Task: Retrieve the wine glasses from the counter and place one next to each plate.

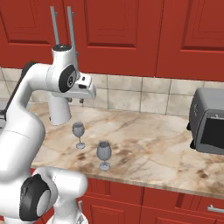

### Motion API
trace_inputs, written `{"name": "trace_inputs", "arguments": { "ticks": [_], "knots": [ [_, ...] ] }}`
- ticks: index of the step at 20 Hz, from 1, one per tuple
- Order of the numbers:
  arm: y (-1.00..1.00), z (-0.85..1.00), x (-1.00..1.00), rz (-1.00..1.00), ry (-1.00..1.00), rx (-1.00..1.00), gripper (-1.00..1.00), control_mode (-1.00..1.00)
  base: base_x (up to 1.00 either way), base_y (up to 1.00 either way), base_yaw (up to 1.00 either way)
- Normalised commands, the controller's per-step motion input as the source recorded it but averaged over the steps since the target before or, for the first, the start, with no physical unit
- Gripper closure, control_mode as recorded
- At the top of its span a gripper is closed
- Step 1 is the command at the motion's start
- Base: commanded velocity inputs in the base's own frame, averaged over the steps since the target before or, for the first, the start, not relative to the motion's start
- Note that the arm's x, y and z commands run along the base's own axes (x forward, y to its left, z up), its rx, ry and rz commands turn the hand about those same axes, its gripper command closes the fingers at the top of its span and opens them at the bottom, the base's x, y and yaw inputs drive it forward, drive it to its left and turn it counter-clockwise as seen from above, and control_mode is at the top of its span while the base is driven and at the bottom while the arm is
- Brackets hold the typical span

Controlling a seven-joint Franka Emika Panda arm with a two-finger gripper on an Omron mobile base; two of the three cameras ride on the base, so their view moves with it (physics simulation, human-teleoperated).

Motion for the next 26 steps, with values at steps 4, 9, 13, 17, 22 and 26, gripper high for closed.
{"name": "trace_inputs", "arguments": {
  "ticks": [4, 9, 13, 17, 22, 26],
  "knots": [
    [-0.03, -0.05, -0.19, 0.00, 0.00, 0.00, -1.00, -1.00, 0.00, 0.00, 0.00],
    [-0.13, -0.12, -0.50, -0.08, -0.01, 0.00, -1.00, -1.00, 0.00, 0.00, 0.00],
    [-0.26, 0.00, -0.51, -0.32, -0.03, 0.06, -1.00, -1.00, 0.00, 0.00, 0.00],
    [-0.35, 0.12, -0.52, -0.40, -0.01, 0.18, -1.00, -1.00, 0.00, 0.00, 0.00],
    [-0.36, 0.30, -0.49, -0.41, -0.05, 0.20, -1.00, -1.00, 0.00, 0.00, 0.00],
    [-0.36, 0.09, -0.44, -0.49, -0.06, 0.13, -1.00, -1.00, 0.00, 0.00, 0.00]
  ]
}}
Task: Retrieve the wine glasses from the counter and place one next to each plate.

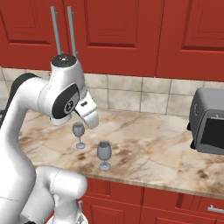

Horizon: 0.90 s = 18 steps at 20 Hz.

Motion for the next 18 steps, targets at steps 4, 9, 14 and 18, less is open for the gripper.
{"name": "trace_inputs", "arguments": {
  "ticks": [4, 9, 14, 18],
  "knots": [
    [-0.48, 0.05, -0.55, -0.49, -0.01, 0.22, -1.00, -1.00, 0.00, 0.00, 0.00],
    [-0.71, 0.01, -0.63, -0.36, 0.01, 0.49, -1.00, -1.00, 0.00, 0.00, 0.00],
    [-0.56, -0.11, -0.56, -0.17, -0.04, 0.71, -1.00, -1.00, 0.00, 0.00, 0.00],
    [-0.23, -0.46, -0.09, -0.01, 0.00, 0.73, -1.00, -1.00, 0.00, 0.00, 0.00]
  ]
}}
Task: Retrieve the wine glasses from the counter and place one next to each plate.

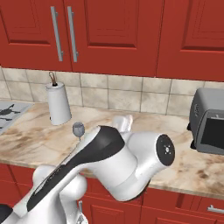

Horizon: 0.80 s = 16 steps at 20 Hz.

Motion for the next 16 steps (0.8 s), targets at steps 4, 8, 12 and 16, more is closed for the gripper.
{"name": "trace_inputs", "arguments": {
  "ticks": [4, 8, 12, 16],
  "knots": [
    [0.12, -0.35, 0.13, 0.00, 0.09, 0.32, -1.00, -1.00, 0.00, 0.00, 0.00],
    [0.02, -0.15, 0.27, 0.02, 0.27, 0.15, -1.00, -1.00, 0.00, 0.00, 0.00],
    [0.00, -0.22, 0.29, 0.06, 0.30, 0.13, -1.00, -1.00, 0.00, 0.00, 0.00],
    [0.00, -0.40, 0.24, 0.12, 0.23, 0.20, -1.00, -1.00, 0.00, 0.00, 0.00]
  ]
}}
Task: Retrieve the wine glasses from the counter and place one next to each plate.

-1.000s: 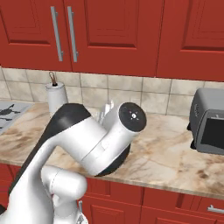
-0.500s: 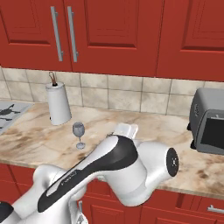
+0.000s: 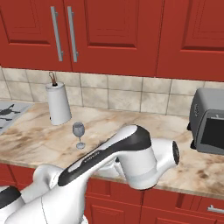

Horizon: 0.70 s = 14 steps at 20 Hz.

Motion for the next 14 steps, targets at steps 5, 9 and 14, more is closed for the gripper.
{"name": "trace_inputs", "arguments": {
  "ticks": [5, 9, 14],
  "knots": [
    [0.00, -0.32, 0.33, 0.11, 0.15, 0.18, -1.00, -1.00, 0.00, 0.00, 0.00],
    [0.00, -0.25, 0.36, 0.08, 0.09, 0.12, -1.00, -1.00, 0.00, 0.00, 0.00],
    [0.00, -0.10, 0.23, 0.05, 0.02, 0.02, -1.00, -1.00, 0.00, 0.00, 0.00]
  ]
}}
